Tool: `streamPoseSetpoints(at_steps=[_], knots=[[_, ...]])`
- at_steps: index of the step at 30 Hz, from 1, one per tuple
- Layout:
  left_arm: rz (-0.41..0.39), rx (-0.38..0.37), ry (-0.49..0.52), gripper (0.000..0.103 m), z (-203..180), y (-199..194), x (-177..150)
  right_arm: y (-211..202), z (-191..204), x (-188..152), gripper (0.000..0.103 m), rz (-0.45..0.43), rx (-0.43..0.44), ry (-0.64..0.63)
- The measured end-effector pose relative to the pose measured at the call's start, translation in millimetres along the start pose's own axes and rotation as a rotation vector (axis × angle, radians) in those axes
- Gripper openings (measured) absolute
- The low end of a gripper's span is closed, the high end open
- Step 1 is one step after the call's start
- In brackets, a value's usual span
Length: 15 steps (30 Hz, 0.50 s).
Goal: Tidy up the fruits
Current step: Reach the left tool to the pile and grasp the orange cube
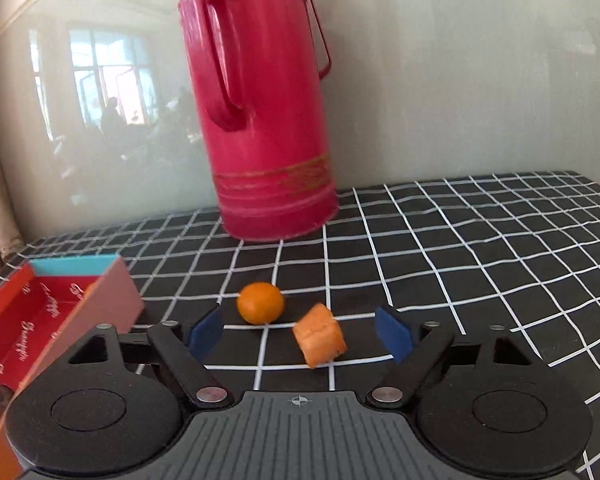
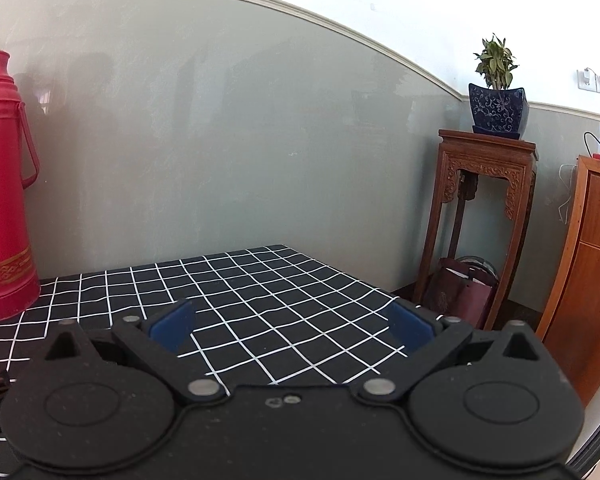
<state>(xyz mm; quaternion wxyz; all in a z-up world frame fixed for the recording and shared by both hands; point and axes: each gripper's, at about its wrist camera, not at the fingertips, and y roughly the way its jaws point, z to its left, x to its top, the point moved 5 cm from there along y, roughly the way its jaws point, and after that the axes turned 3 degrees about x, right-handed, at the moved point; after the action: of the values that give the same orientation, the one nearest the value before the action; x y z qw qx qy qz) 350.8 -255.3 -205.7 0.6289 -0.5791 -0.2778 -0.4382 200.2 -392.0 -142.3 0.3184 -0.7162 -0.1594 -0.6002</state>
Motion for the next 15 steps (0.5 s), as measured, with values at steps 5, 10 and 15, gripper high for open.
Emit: streamPoseSetpoints(at_steps=[5,10,15], knots=[[0.061,-0.012,-0.013,0.057,-3.9,14.3,-5.0,1.3,-5.4,-0.4,0.097,0.014,0.003,0.021],[0.088,-0.025,-0.012,0.043,-8.0,19.4,-14.0,2.6,-5.5,-1.3,0.097,0.03,0.019,0.028],[0.085,-0.041,0.0,0.03,-11.7,19.7,-14.0,3.8,-5.3,-0.8,0.097,0.036,0.028,0.031]])
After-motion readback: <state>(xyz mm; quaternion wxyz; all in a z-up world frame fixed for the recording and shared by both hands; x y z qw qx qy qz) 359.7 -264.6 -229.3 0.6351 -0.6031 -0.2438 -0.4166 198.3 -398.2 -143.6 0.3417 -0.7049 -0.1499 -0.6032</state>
